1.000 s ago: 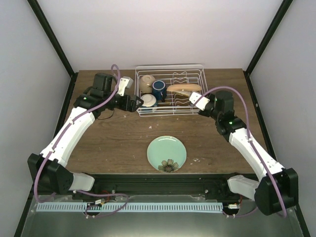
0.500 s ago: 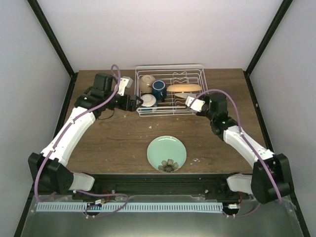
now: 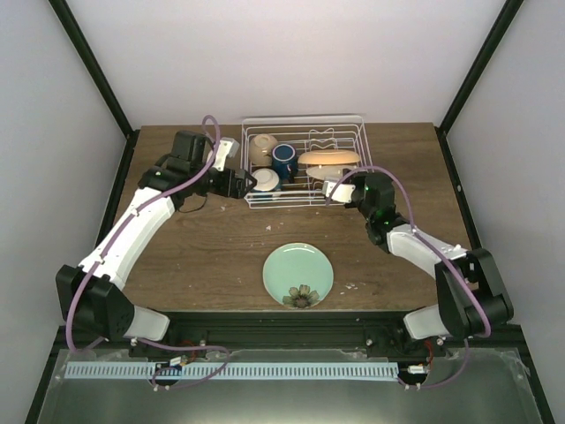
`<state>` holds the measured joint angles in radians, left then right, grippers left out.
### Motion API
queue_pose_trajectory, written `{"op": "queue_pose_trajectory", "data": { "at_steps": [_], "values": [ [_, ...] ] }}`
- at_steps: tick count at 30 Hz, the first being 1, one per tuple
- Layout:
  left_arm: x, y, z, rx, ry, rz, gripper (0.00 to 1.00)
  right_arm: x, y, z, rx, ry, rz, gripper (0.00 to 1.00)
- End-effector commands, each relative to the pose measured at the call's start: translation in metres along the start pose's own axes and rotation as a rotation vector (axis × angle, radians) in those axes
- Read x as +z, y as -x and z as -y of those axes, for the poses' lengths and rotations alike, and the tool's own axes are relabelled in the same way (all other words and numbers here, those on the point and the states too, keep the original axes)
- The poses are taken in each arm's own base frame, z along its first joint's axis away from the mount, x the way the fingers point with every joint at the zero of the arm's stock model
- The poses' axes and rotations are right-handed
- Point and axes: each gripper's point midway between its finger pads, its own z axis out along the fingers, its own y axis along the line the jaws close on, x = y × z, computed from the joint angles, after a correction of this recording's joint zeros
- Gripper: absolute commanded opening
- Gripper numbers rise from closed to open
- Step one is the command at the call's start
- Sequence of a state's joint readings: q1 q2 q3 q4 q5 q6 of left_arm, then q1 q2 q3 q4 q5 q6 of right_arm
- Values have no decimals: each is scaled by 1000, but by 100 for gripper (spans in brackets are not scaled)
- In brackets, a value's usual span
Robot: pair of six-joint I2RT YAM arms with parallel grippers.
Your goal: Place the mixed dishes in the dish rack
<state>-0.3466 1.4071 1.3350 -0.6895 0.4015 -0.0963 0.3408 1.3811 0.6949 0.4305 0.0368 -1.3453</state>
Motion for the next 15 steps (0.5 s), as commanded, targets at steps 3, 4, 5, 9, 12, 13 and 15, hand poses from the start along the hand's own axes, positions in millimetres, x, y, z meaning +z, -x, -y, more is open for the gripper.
{"op": "queue_pose_trajectory", "data": {
  "at_steps": [3,4,5,9,12,13,15],
  "values": [
    [0,12,-1,5,2,26,88,10,13,18,-23,-102,45,1],
    [0,13,-1,6,2,27,88,12,14,15,-22,-95,50,1],
    [0,13,-1,6,2,29,88,15,14,12,-22,-84,51,1],
    [0,12,-2,4,4,24,88,24,14,5,-25,-64,56,1],
    [0,12,-3,3,3,23,88,30,17,0,-18,-37,68,1],
    [0,11,-3,2,4,23,88,33,17,-2,-17,-26,70,1],
    [-1,11,-4,1,5,24,88,39,18,-5,-19,-7,71,1]
  ]
}}
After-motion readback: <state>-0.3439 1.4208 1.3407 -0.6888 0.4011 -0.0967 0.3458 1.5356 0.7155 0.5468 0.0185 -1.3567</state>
